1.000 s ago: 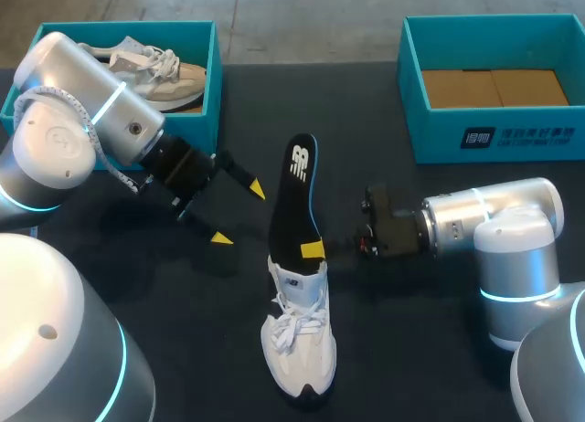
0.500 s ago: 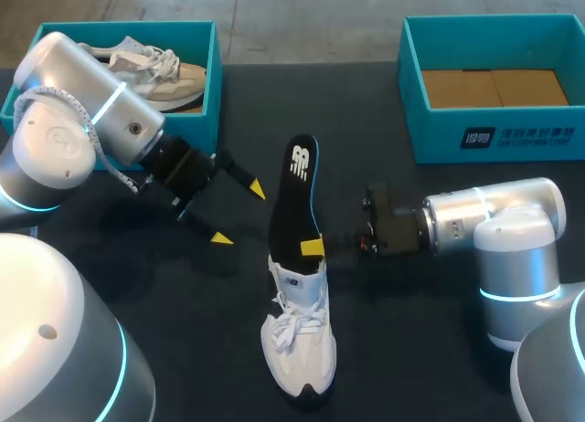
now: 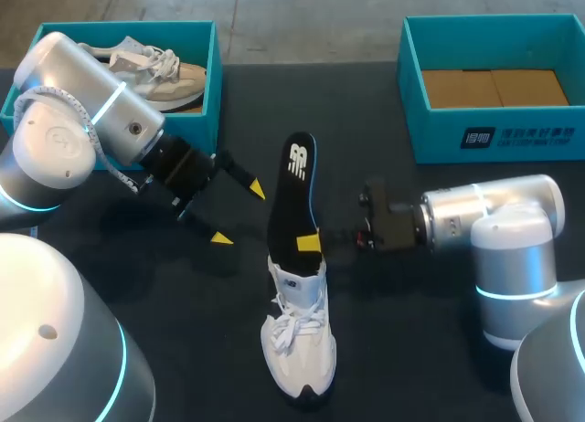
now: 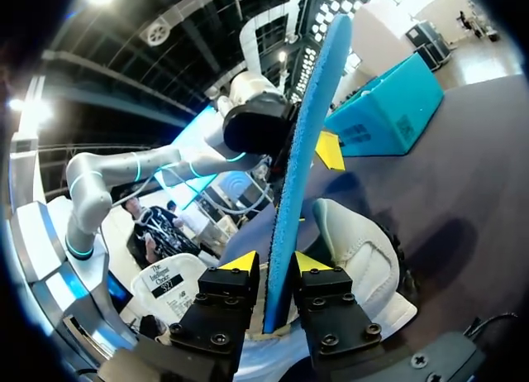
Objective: Take the shoe out of the shoebox, open the shoe tongue, remove and reinsert the insole, then place the shoe into the shoebox
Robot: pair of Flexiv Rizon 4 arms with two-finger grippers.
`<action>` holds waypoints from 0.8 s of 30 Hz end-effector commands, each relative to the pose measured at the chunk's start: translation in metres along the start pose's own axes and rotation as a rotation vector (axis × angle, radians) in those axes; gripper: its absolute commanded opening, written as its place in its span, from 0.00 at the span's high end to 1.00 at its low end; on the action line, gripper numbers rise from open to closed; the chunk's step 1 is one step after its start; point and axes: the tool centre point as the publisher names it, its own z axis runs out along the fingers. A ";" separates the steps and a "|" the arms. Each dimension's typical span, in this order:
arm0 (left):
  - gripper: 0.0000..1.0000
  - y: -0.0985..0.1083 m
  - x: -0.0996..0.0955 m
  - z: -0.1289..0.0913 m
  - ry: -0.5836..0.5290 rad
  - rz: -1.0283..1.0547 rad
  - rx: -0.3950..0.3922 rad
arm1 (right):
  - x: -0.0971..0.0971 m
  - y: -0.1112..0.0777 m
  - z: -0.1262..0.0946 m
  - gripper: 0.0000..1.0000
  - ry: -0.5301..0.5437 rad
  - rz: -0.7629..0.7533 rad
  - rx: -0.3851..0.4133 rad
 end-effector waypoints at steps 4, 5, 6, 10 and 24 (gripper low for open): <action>0.00 0.000 0.000 0.000 0.002 0.000 -0.003 | 0.000 0.005 0.007 0.73 -0.009 -0.010 0.001; 0.00 0.000 0.000 0.000 0.002 0.000 -0.003 | 0.001 0.005 0.007 0.73 -0.010 -0.012 0.002; 0.00 0.000 0.000 0.000 0.002 0.000 -0.003 | 0.001 0.006 0.007 0.71 -0.011 -0.013 0.002; 0.00 0.000 0.000 0.000 0.002 0.000 -0.003 | 0.000 0.008 0.009 0.69 -0.011 -0.019 0.002; 0.00 0.000 0.000 0.000 0.002 0.000 -0.003 | -0.002 0.016 0.018 0.64 0.007 -0.033 0.014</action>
